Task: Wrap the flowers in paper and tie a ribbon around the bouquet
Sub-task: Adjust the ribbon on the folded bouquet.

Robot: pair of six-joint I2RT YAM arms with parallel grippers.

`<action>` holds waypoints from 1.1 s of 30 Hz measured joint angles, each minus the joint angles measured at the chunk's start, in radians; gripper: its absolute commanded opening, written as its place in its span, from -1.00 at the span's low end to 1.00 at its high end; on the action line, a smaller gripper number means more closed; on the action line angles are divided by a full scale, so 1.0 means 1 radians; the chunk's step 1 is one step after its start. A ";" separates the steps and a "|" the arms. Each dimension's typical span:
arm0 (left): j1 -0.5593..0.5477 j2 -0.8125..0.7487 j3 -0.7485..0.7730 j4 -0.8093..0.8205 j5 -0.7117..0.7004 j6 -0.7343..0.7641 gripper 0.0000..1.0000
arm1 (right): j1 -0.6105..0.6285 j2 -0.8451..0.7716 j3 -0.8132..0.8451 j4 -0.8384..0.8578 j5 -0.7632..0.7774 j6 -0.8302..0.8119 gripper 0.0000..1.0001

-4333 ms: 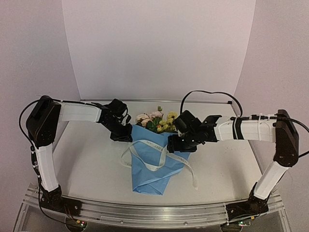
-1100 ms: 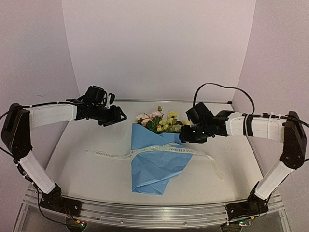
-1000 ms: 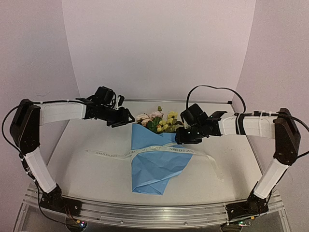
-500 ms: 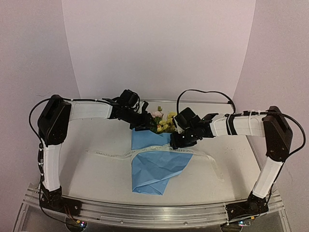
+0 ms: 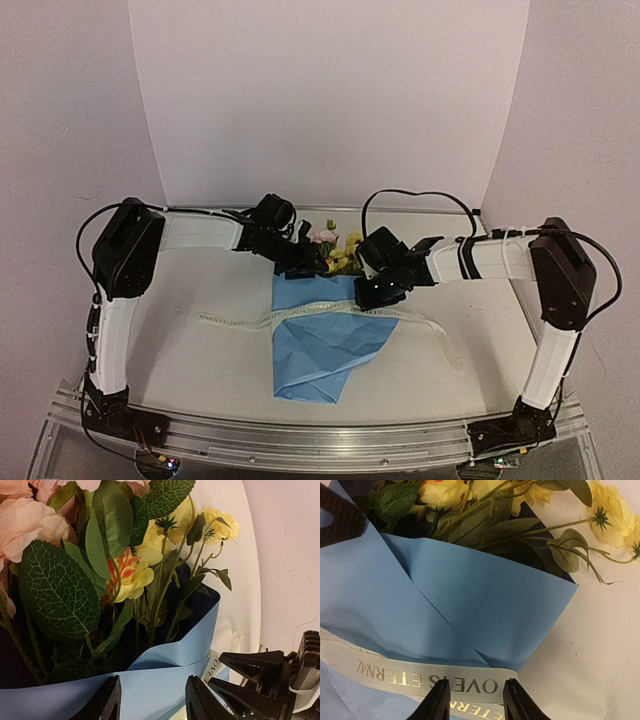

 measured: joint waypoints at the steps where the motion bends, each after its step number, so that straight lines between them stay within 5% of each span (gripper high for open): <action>1: 0.000 0.004 0.002 0.000 -0.001 -0.002 -0.09 | 0.000 0.001 0.000 0.000 0.003 0.001 -0.40; 8: 0.000 0.020 0.006 -0.002 -0.005 -0.017 -0.10 | 0.000 0.002 0.000 0.000 0.031 0.011 -0.68; 12: 0.000 0.020 0.006 -0.002 -0.005 -0.018 -0.10 | 0.000 0.002 -0.001 -0.001 0.048 0.020 -0.10; 14: 0.000 0.020 0.006 -0.002 -0.005 -0.018 -0.10 | 0.000 0.001 -0.006 0.001 0.057 0.022 0.00; 33: 0.000 0.020 0.013 -0.018 -0.024 -0.018 -0.10 | -0.006 -0.134 -0.159 0.033 0.082 0.024 0.16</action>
